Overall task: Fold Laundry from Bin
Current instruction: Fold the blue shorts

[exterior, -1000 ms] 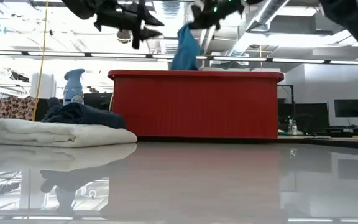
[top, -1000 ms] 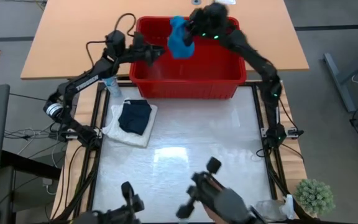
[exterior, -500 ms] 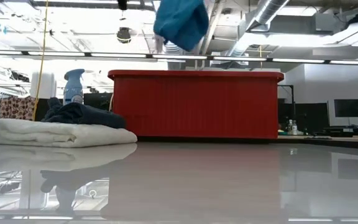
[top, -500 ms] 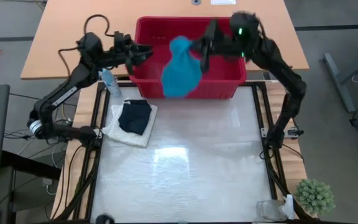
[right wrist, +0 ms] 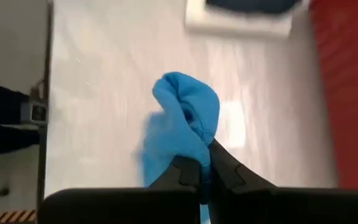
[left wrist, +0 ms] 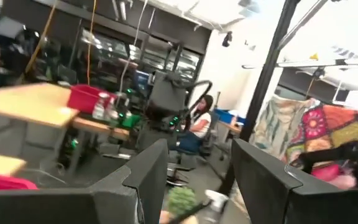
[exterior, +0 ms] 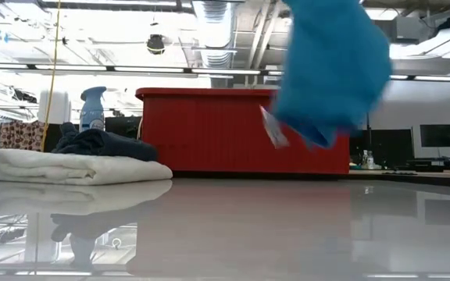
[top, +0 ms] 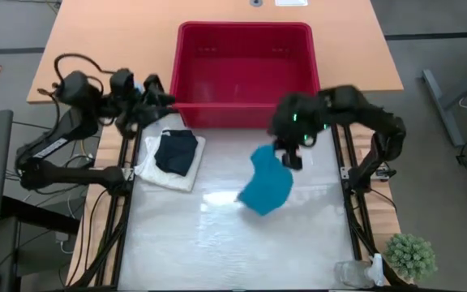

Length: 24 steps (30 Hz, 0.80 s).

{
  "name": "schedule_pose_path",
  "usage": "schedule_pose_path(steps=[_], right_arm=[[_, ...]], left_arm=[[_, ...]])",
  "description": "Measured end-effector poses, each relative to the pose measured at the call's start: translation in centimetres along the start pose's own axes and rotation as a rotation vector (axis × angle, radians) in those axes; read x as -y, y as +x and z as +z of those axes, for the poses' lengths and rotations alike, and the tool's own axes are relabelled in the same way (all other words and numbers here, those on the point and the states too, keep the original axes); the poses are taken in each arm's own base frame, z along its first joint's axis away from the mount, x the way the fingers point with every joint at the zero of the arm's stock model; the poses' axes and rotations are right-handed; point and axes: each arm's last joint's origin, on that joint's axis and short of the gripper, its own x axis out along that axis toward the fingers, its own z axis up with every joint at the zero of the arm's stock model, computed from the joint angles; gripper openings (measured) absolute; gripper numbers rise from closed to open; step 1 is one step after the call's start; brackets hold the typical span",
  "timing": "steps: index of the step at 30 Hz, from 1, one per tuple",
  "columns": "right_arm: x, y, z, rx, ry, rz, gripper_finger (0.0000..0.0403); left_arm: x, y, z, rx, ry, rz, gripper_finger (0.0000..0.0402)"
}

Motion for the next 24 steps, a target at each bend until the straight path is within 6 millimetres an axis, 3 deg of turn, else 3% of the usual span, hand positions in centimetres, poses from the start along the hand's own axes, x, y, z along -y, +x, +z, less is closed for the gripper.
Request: schedule_pose_path(steps=[4, 7, 11, 14, 18, 24], right_arm=[[-2.0, 3.4, -1.2, -0.14, 0.054, -0.005, 0.0026], [-3.8, 8.0, -1.9, -0.184, 0.064, -0.013, 0.0033], [-6.0, 14.1, -3.0, -0.109, 0.062, 0.061, 0.0052], [-7.9, 17.2, -4.1, -0.056, 0.031, 0.204, 0.0061], [-9.7, 19.1, -5.6, -0.021, -0.016, 0.256, 0.0073], [-11.2, 20.0, -7.2, -0.046, 0.015, 0.264, 0.0117]], left_arm=[[1.6, 0.7, -1.6, -0.06, -0.077, 0.02, 0.0169], [2.5, 1.4, -3.0, -0.124, -0.128, 0.051, 0.0169], [3.5, 2.6, -5.1, -0.213, -0.174, 0.098, 0.0169], [4.2, 3.4, -6.7, -0.291, -0.193, 0.104, 0.0169], [4.7, 4.4, -9.2, -0.443, -0.205, 0.128, 0.0169], [4.5, 5.6, -14.4, -0.721, -0.177, 0.326, 0.0169]])
